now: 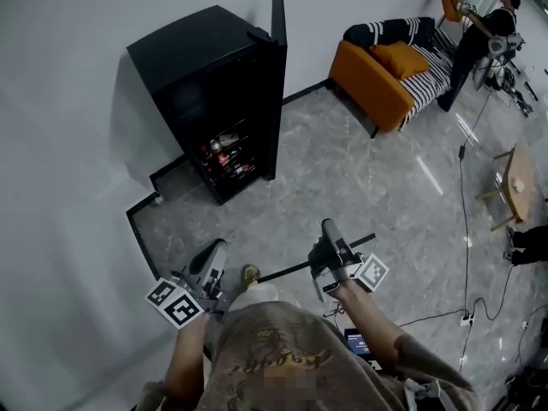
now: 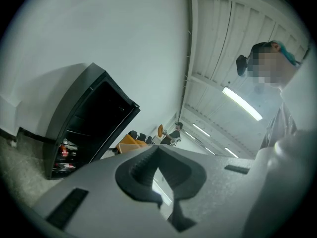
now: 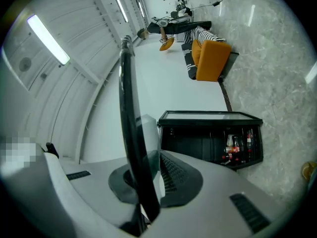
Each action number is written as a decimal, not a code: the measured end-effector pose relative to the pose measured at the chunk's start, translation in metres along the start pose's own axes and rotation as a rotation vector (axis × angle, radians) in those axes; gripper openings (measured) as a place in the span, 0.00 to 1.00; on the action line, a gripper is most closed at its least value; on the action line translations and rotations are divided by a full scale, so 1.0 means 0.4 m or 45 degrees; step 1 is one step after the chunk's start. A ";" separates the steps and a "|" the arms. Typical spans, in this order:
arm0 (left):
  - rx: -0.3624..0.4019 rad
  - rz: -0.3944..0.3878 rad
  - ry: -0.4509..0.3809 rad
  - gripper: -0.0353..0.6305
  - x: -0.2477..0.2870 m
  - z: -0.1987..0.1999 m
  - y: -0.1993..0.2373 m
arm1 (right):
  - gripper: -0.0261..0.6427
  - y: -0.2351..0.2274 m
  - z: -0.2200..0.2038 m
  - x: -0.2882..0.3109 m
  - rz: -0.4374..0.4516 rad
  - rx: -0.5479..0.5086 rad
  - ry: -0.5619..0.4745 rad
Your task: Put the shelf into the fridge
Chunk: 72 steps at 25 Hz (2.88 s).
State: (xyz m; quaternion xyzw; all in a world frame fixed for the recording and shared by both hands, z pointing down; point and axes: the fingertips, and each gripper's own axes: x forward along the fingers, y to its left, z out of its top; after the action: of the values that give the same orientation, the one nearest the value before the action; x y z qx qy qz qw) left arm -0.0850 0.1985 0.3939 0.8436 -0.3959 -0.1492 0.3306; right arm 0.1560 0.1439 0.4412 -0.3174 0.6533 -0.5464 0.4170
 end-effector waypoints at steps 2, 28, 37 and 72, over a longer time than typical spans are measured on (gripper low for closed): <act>0.001 -0.012 0.010 0.06 0.013 0.027 0.022 | 0.08 -0.003 -0.003 0.035 0.002 -0.002 -0.015; -0.014 -0.062 0.028 0.06 0.226 0.204 0.241 | 0.08 -0.179 0.007 0.445 0.000 -0.023 0.098; 0.000 -0.020 0.040 0.06 0.309 0.240 0.316 | 0.08 -0.270 0.006 0.564 -0.019 0.015 0.195; -0.031 0.080 0.203 0.06 0.420 0.170 0.427 | 0.08 -0.731 -0.045 0.793 -0.208 0.200 0.269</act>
State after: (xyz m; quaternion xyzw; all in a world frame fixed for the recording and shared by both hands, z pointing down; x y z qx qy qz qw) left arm -0.1094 -0.0399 0.4609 0.8359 -0.3927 -0.0761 0.3759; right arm -0.0149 -0.1832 0.6657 -0.2767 0.6208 -0.6582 0.3238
